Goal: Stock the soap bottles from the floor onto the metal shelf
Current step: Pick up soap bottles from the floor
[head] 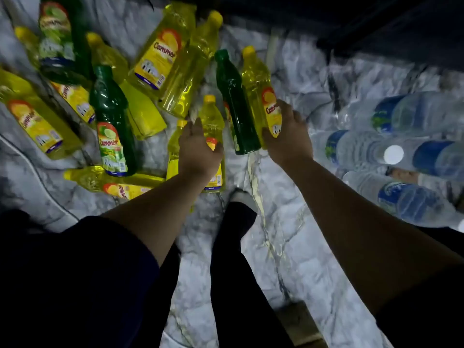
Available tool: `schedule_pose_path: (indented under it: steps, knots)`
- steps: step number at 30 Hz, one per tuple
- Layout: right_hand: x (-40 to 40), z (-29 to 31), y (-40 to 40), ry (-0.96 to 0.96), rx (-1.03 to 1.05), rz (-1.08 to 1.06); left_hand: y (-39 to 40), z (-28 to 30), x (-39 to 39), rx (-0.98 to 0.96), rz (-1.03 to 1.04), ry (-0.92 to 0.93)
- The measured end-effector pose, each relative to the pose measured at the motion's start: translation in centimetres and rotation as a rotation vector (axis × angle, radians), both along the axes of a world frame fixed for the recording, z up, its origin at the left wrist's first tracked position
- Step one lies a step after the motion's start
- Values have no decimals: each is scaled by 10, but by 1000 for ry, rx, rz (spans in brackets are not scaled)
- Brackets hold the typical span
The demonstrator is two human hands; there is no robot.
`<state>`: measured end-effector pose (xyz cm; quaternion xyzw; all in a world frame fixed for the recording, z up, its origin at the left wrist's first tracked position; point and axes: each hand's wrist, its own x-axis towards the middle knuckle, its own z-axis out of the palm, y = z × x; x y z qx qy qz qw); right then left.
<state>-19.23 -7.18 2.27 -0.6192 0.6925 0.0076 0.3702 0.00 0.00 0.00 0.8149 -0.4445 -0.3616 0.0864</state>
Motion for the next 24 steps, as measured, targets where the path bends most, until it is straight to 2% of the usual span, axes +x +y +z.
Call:
schedule_pose_path:
  steps: [2,5,9,14,18,24]
  knots:
    - [-1,-17,-9,10,-42,-11,3,-16,-1,-28,43,-40]
    - [0,-44,-27,31,-66,22,9,-37,-7,-66,67,-1]
    - [4,-68,-46,26,44,42,11,-57,-16,-146,159,41]
    - [13,-87,-57,-15,43,74,8,-77,-22,-176,253,23]
    - [13,-97,-56,19,17,92,-3,-82,-32,-138,256,2]
    - [13,-96,-61,9,46,5,-28,-76,-39,40,289,-118]
